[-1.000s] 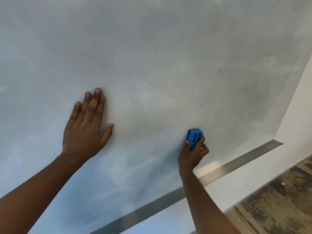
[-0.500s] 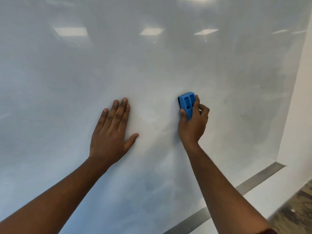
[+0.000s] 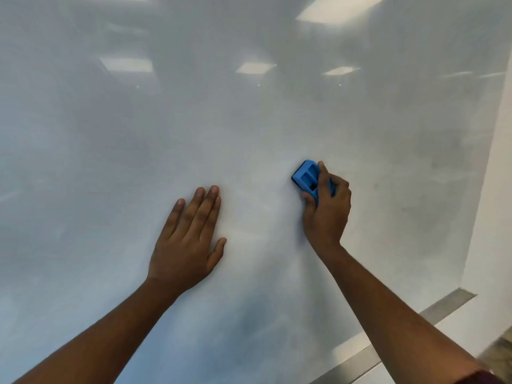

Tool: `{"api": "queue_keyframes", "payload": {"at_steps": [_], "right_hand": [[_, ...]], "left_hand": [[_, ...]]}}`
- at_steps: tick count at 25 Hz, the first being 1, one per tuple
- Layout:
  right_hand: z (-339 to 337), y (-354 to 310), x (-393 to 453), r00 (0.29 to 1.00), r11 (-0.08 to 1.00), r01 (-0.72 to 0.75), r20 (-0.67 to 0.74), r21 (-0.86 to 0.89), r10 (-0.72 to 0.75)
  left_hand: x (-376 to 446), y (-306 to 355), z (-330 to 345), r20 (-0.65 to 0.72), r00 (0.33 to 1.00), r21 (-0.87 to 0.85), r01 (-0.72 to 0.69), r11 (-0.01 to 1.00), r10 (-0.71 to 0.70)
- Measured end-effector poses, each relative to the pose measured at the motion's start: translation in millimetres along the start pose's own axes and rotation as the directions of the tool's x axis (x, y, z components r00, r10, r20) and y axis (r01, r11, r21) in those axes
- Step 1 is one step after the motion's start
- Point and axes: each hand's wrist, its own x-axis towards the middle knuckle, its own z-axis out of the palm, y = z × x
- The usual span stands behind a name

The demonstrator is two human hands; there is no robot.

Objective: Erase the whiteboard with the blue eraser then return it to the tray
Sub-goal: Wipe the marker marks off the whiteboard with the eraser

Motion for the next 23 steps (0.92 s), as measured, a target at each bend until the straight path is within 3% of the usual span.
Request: {"api": "queue_keyframes", "payload": {"at_steps": [2,4,6,8,9,11,13,16,18,19,21,23], "right_hand": [[14.6,-28.0,31.3,0.998,1.000,-0.011,-0.063,0.013,0.012],[26.5,-46.6,6.6,0.981,0.983,0.182,-0.066,0.018,-0.181],[24.3,-35.9,-45.4,0.884,0.885,0.466,0.036,0.027,-0.466],[9.9,-1.1,-60.4,0.796,0.805,0.592,0.125,0.036,-0.592],[0.4,14.5,-47.0,0.813,0.824,0.566,0.140,0.032,-0.565],[-11.7,29.6,2.3,0.946,0.951,0.310,0.102,0.004,-0.309],[-14.6,17.5,68.5,0.994,0.995,0.100,0.050,-0.010,-0.100],[1.6,-39.8,135.4,0.998,0.998,0.050,-0.035,0.041,-0.049],[12.8,-75.2,125.8,0.978,0.979,0.199,-0.067,0.046,-0.196],[16.6,-81.4,106.1,0.939,0.939,0.343,-0.044,0.023,-0.342],[18.8,-60.1,65.1,0.750,0.752,0.660,0.076,-0.003,-0.658],[12.3,-11.9,63.3,0.572,0.577,0.817,0.139,-0.012,-0.808]], "left_hand": [[-0.1,0.5,0.8,-0.001,1.000,0.016,0.008,1.000,-0.008],[-0.7,0.9,2.0,0.005,1.000,0.028,0.020,0.999,-0.020],[0.4,1.3,2.7,0.012,1.000,0.012,0.029,1.000,-0.029],[3.0,1.1,1.1,0.026,0.999,-0.002,0.043,0.999,-0.043],[3.7,2.1,-0.6,0.038,0.997,-0.006,0.061,0.998,-0.061],[7.2,6.8,-5.1,0.058,0.993,-0.010,0.103,0.995,-0.103],[22.1,10.0,-9.0,0.071,0.988,-0.001,0.140,0.990,-0.140],[76.8,7.1,-13.5,0.049,0.983,0.000,0.179,0.984,-0.179],[111.6,7.0,-13.8,0.062,0.978,-0.007,0.200,0.980,-0.199],[119.8,10.0,-11.4,0.061,0.975,-0.005,0.215,0.977,-0.214],[116.7,16.7,-3.4,0.037,0.973,0.009,0.226,0.974,-0.226],[100.8,20.9,3.2,0.032,0.979,0.038,0.202,0.979,-0.203]]}}
